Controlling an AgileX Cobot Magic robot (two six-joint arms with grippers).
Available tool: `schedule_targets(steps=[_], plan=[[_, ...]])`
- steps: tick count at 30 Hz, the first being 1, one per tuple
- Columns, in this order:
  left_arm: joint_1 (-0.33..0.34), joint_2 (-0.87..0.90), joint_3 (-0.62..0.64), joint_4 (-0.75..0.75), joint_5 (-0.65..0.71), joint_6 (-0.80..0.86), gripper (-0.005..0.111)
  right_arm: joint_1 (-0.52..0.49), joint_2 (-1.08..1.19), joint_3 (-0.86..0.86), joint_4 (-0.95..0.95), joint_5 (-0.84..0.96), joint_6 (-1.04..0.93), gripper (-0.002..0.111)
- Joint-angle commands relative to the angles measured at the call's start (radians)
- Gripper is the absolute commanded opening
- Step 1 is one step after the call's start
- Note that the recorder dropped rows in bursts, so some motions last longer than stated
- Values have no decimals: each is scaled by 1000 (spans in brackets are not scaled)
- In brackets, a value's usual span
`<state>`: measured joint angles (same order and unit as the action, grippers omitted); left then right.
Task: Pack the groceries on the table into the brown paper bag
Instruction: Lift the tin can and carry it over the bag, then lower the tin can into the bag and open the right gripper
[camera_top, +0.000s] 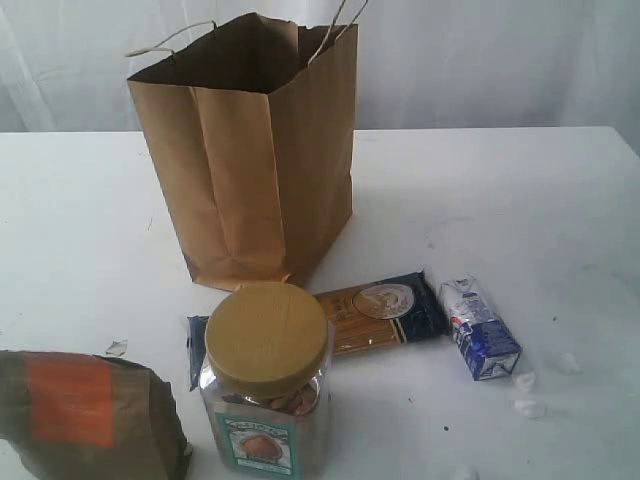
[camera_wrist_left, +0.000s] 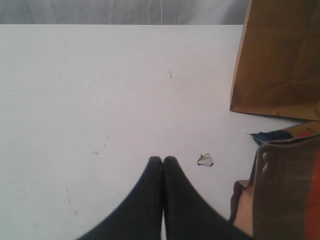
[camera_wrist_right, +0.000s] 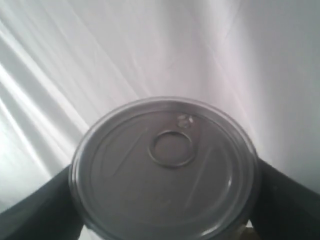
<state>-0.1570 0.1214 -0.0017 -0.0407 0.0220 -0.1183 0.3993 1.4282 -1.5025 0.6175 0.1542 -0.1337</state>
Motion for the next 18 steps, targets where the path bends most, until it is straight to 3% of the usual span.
schedule_targets(steps=[1,8,18], plan=[[-7,-8,2,-10,3,-6,0,79,43,-55,17,-49,4,36],[-7,-8,2,-10,3,-6,0,149,173,-78,15,-98,-51,36],[-7,-8,2,-10,3,-6,0,152,287,-78,15,-125,-145,36]])
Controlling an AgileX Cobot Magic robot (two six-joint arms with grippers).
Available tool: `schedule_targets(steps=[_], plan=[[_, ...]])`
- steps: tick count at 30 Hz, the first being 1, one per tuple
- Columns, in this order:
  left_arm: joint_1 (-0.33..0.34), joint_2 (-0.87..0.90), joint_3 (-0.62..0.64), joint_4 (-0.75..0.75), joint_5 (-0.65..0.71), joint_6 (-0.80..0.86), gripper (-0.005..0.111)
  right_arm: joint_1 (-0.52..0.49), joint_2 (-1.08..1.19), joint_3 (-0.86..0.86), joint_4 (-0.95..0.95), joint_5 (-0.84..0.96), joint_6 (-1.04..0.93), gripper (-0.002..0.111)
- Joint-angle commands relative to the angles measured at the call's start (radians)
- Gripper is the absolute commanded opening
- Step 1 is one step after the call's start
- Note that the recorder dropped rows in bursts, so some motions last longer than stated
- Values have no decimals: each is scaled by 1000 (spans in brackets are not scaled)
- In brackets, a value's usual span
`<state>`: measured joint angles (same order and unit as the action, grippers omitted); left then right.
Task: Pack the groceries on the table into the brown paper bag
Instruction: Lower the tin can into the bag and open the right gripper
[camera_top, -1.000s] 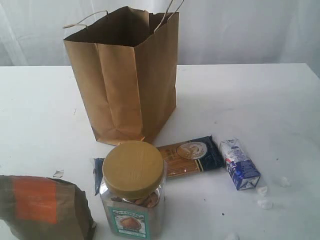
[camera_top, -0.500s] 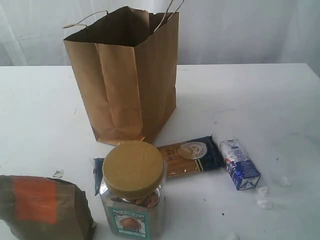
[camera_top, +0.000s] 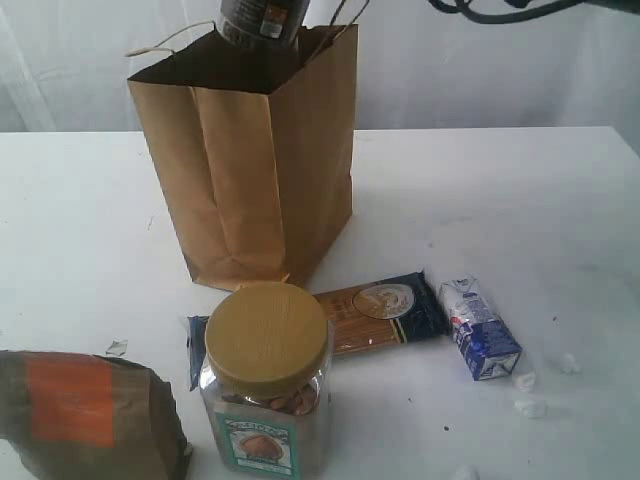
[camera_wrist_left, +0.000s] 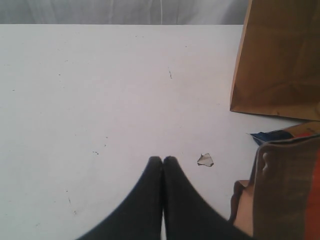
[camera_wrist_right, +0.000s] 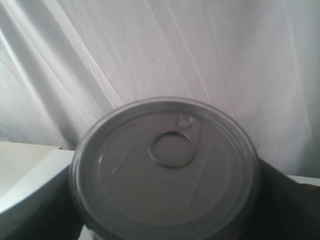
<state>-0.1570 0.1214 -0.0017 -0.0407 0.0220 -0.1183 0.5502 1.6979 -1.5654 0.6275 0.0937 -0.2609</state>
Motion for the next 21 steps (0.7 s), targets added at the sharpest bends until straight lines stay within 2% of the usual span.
schedule_targets(steps=[1,8,11,16,21], plan=[[-7,-8,2,-10,3,-6,0,1,26,-15,5,-64,-30,36],[-7,-8,2,-10,3,-6,0,1,68,-15,0,-63,-162,36],[-7,-8,2,-10,3,-6,0,1,72,-15,0,-49,-167,41],[-7,-8,2,-10,3,-6,0,1,72,-15,0,-40,-235,58],[-7,-8,2,-10,3,-6,0,1,72,-15,0,-38,-236,60]])
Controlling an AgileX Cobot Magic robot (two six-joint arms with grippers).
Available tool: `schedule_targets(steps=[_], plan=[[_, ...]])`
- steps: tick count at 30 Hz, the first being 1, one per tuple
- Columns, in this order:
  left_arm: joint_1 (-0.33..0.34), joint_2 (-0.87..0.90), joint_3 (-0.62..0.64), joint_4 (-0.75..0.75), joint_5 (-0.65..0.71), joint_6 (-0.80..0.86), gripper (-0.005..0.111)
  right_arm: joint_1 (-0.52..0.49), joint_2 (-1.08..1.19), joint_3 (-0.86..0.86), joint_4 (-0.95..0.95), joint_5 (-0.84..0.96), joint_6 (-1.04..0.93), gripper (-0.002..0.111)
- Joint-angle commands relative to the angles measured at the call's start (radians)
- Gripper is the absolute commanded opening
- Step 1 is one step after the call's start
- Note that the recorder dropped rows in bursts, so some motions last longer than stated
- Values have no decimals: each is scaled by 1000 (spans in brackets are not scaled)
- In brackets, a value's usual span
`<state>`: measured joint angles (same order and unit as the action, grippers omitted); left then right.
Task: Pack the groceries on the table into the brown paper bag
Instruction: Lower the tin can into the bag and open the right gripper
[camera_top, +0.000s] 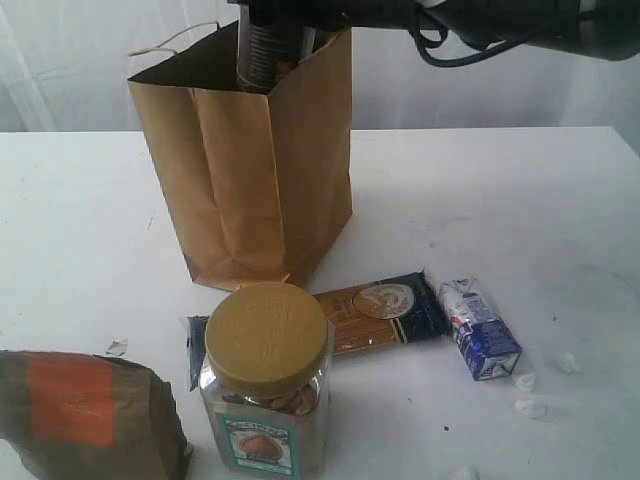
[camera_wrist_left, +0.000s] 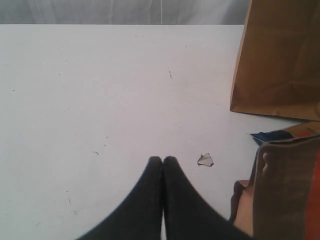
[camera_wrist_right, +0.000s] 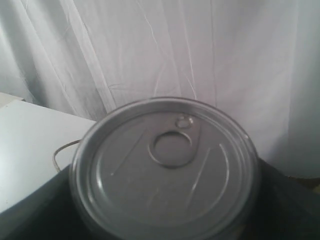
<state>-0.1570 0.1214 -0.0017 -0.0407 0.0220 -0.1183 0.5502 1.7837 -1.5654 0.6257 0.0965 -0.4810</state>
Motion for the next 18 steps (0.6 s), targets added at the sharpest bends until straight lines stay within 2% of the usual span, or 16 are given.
schedule_targets(steps=[1,14,18], plan=[[-7,-8,2,-10,3,-6,0,1,-14,-15,2,-41,-16,60],[-7,-8,2,-10,3,-6,0,1,-14,-15,2,-22,-14,60],[-7,-8,2,-10,3,-6,0,1,-14,-15,2,-22,-14,72]])
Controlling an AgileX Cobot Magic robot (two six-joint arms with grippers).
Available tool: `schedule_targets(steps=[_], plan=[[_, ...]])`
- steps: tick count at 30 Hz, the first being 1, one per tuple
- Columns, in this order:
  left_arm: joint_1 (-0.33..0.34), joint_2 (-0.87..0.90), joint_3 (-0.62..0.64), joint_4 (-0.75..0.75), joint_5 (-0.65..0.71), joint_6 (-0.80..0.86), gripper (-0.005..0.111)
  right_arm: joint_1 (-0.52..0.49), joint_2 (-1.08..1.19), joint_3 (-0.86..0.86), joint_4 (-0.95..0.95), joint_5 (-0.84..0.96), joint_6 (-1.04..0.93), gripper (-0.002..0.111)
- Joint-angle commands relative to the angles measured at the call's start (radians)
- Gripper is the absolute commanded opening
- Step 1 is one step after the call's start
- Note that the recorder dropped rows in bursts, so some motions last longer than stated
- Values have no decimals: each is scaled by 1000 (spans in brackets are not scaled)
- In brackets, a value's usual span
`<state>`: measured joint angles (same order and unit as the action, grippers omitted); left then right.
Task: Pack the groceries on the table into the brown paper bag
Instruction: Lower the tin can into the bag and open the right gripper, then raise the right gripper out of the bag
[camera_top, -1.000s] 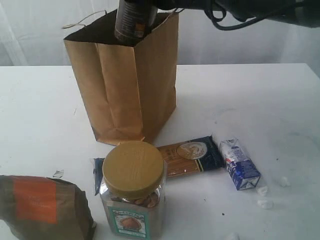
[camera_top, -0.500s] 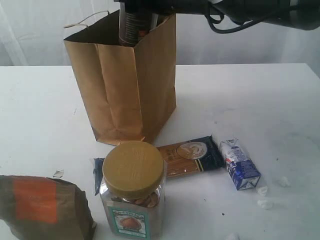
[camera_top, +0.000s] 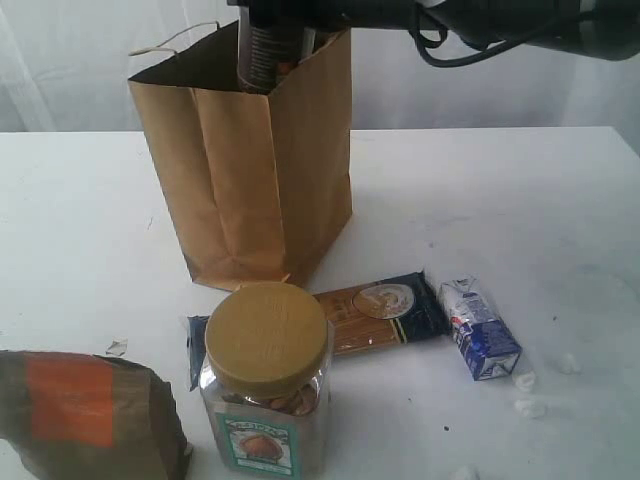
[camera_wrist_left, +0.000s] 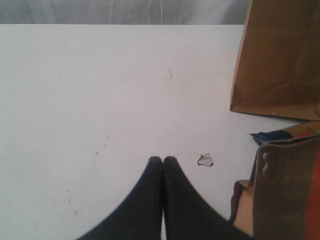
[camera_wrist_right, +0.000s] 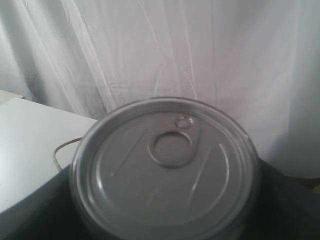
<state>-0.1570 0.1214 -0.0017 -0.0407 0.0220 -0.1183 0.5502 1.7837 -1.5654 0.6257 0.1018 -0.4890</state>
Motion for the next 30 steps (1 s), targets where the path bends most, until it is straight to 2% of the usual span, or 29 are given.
schedule_targets(steps=[1,5,24,30], plan=[[-7,-8,2,-10,3,-6,0,1,-14,-15,2,-22,-6,77],[-7,-8,2,-10,3,-6,0,1,-14,-15,2,3,-6,87],[-7,-8,2,-10,3,-6,0,1,-14,-15,2,32,-6,87],[-7,-8,2,-10,3,-6,0,1,-14,-15,2,139,-6,87]])
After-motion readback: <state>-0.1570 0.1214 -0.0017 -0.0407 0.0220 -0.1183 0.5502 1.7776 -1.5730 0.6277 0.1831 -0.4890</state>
